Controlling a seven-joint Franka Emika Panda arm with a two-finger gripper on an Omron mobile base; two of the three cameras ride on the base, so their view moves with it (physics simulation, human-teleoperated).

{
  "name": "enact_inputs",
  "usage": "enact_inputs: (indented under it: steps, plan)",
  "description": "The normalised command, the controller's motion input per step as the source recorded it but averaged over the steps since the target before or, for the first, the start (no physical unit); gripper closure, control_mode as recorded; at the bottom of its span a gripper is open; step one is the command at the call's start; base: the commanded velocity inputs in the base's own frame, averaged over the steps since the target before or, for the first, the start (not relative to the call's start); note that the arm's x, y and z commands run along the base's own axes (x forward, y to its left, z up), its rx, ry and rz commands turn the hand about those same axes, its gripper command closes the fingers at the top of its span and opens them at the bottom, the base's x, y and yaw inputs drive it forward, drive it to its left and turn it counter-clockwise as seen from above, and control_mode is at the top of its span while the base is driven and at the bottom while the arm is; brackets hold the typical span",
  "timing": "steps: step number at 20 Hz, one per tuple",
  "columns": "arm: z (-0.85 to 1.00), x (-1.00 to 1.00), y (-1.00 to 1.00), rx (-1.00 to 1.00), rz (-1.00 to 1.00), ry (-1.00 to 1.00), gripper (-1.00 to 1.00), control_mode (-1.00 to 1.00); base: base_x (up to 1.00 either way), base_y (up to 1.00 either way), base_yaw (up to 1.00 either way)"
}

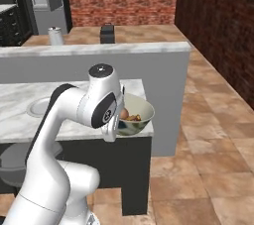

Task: Pick the chicken drumstick and onion from their plates and place them in the bowl. Then put the bowl in the fridge.

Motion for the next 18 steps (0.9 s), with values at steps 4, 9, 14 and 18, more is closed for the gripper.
enact_inputs:
  steps: [4,9,14,18]
  plan:
    - [0.0,0.0,0.0,0.0,0.0,0.0,1.0,1.0,0.34,-0.67,-0.03]
    - [0.0,0.0,0.0,0.0,0.0,0.0,1.0,1.0,-0.22,-0.7,0.0]
    - [0.0,0.0,0.0,0.0,0.0,0.0,1.0,1.0,-0.46,-0.66,-0.01]
    - [0.0,0.0,0.0,0.0,0.0,0.0,1.0,1.0,-0.08,-0.61,0.0]
